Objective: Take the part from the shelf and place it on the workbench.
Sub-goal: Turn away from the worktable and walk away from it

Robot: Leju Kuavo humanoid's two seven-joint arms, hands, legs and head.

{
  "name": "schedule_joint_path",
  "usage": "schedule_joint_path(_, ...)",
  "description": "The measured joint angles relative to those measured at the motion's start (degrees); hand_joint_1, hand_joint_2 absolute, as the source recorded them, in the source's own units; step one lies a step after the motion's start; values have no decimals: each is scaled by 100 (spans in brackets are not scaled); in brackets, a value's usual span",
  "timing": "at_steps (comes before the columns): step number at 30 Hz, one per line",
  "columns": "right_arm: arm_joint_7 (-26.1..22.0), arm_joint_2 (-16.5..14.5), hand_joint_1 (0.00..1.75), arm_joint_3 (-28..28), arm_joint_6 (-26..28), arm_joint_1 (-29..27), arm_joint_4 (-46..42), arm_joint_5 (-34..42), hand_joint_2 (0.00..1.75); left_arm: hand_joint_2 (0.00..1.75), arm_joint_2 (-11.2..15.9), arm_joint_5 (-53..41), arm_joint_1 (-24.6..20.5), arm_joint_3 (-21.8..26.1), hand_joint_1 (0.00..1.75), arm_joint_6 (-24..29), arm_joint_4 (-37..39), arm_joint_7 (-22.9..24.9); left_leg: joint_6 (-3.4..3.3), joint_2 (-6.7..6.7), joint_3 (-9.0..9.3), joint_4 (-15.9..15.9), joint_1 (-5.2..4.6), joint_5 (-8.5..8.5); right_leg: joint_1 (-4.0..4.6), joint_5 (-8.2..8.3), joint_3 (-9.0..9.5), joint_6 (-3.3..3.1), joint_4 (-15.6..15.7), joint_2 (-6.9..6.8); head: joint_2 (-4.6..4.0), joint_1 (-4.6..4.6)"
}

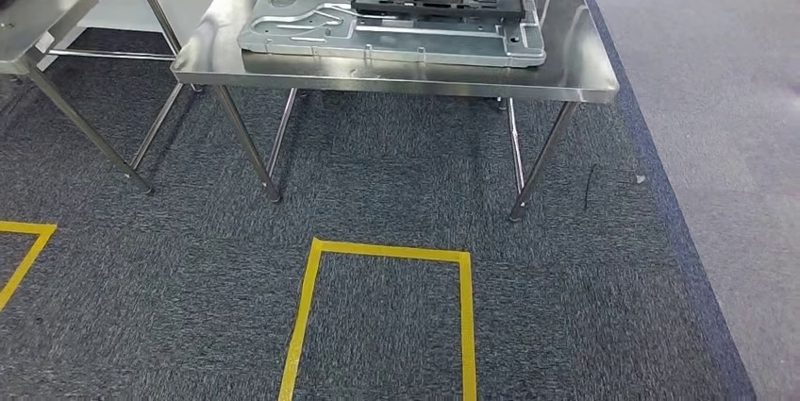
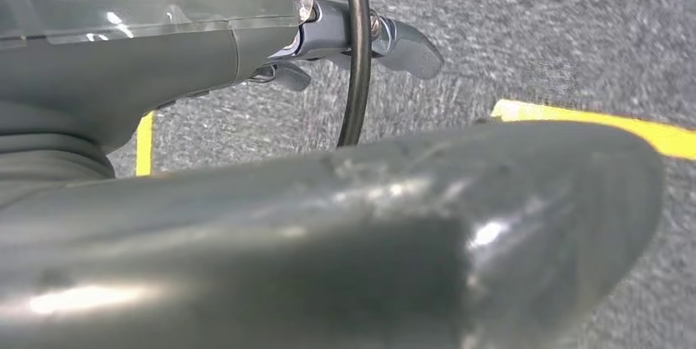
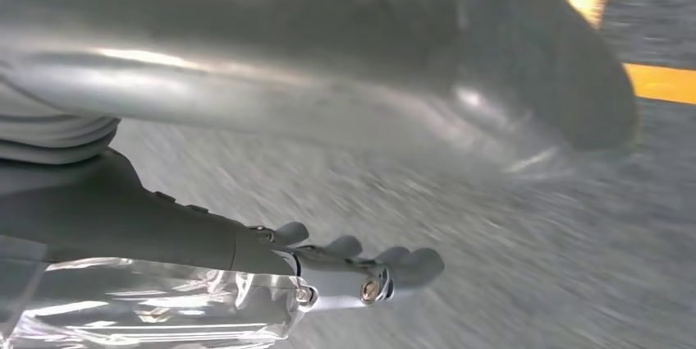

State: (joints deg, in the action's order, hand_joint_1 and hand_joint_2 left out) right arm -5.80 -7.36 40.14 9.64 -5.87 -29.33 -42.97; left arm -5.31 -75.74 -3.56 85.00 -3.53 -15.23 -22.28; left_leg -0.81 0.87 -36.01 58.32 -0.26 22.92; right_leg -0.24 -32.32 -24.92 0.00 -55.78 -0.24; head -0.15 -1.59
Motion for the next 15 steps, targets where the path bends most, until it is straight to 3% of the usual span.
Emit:
schedule_joint_path(2,293,-60,0,217,-60,43,259,-97,0,0,-4,-10,8,1,0,36,0,-7,80,-9,-65,51,20,28,-11,102,-82,-109,21,-26,0,1)
schedule_joint_path(4,481,-111,0,372,-133,69,438,-232,0,0,-12,-24,29,1,0,74,0,4,149,-29,-239,464,45,422,-20,215,-186,-189,33,-71,0,0)
schedule_joint_path(6,578,-146,0,495,-225,70,553,-376,0,0,-14,-36,40,1,0,100,0,20,207,-35,-450,1185,61,912,-7,297,-300,-215,22,-121,0,-1)
schedule_joint_path(7,597,-167,0,550,-272,72,596,-447,0,0,-14,-38,41,1,0,108,0,28,224,-35,-483,1446,68,1022,0,329,-356,-216,10,-152,0,0)
schedule_joint_path(8,607,-185,0,602,-315,78,629,-512,0,0,-14,-42,43,1,0,112,0,35,231,-34,-419,1515,72,1020,4,354,-404,-212,-6,-186,0,-1)
schedule_joint_path(9,610,-207,0,649,-354,85,657,-575,0,0,-15,-44,44,1,0,115,0,42,226,-27,-242,1361,75,928,7,369,-443,-206,-25,-225,0,-1)
schedule_joint_path(12,591,-268,0,750,-446,114,724,-753,0,0,-12,-54,23,1,0,127,0,45,131,159,585,206,45,627,20,390,-500,-168,-86,-362,0,0)
schedule_joint_path(13,573,-281,0,770,-472,127,747,-801,0,0,-10,-60,15,1,0,134,0,43,77,223,723,-37,19,593,27,397,-505,-142,-100,-408,0,-1)
schedule_joint_path(15,524,-301,0,797,-519,171,794,-881,0,0,-6,-70,13,1,0,151,-1,40,-9,222,728,-144,-19,568,37,417,-506,-78,-102,-493,0,-2)
